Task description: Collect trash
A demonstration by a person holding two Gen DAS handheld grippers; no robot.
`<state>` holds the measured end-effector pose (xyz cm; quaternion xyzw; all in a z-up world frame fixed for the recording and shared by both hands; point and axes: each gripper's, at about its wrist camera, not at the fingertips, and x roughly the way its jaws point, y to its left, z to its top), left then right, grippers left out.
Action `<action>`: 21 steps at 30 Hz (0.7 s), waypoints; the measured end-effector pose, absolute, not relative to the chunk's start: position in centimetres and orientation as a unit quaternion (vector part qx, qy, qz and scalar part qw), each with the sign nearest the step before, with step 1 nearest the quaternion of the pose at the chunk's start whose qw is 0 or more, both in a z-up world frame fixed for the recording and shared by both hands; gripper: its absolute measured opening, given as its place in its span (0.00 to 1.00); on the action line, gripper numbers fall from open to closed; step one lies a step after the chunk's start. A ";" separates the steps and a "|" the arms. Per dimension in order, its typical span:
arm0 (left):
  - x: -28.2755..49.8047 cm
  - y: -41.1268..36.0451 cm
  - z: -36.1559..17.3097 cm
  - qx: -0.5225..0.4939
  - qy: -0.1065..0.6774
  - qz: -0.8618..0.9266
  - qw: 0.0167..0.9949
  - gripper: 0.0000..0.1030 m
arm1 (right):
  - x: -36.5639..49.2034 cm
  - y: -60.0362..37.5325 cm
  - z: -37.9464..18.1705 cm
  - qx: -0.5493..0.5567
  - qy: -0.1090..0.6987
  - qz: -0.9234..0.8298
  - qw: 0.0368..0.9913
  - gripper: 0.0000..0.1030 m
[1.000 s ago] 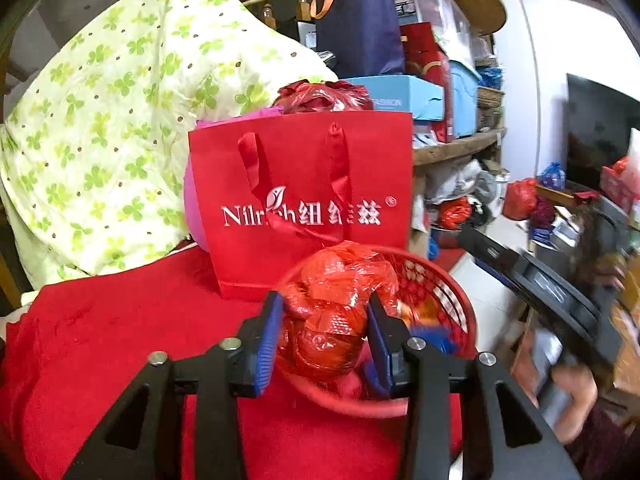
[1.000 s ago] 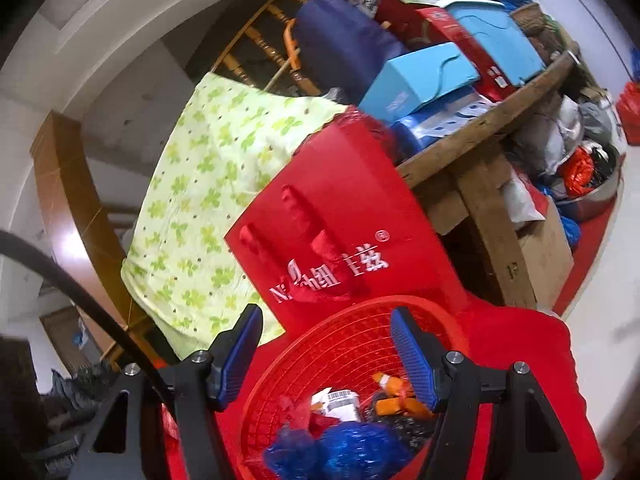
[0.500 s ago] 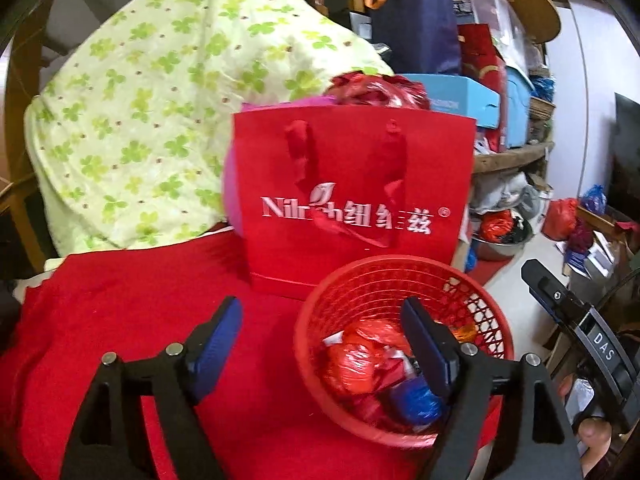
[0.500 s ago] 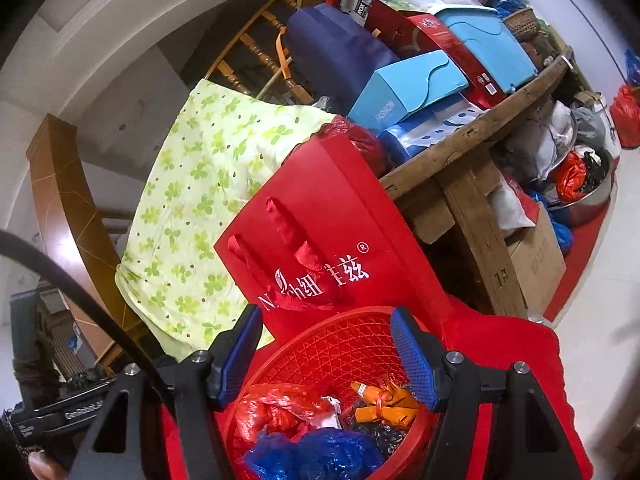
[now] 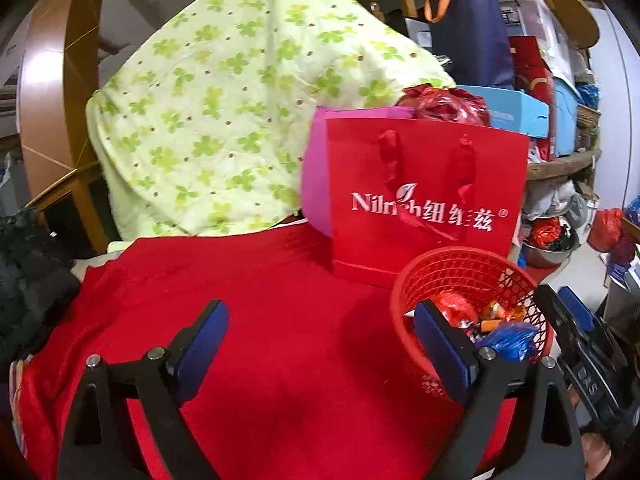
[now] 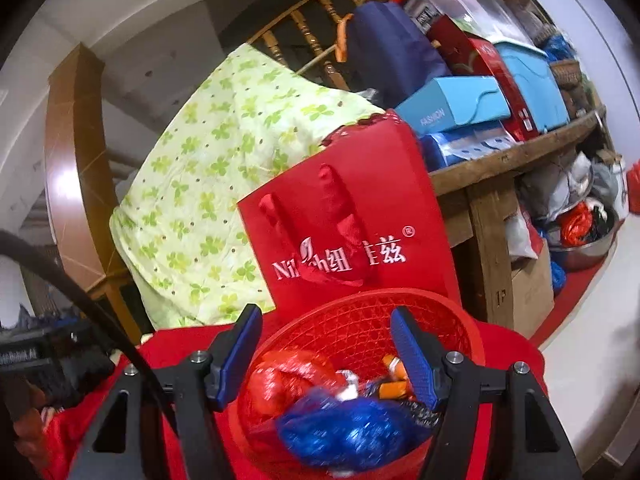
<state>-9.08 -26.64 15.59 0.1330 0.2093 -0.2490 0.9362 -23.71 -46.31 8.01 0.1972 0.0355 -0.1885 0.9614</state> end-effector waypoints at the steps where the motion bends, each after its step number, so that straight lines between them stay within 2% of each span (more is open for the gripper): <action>1: -9.2 -26.4 15.6 0.135 0.208 -0.244 0.938 0.91 | -23.8 -45.7 8.1 0.194 0.040 -0.188 0.962 0.70; 9: -9.7 -22.8 16.0 0.113 0.211 -0.200 0.950 0.92 | -24.7 -41.0 9.5 0.132 0.117 -0.214 0.961 0.72; 21: -11.7 -18.0 16.7 0.081 0.211 -0.171 0.959 0.94 | -27.6 -38.5 12.6 0.125 0.158 -0.248 0.947 0.72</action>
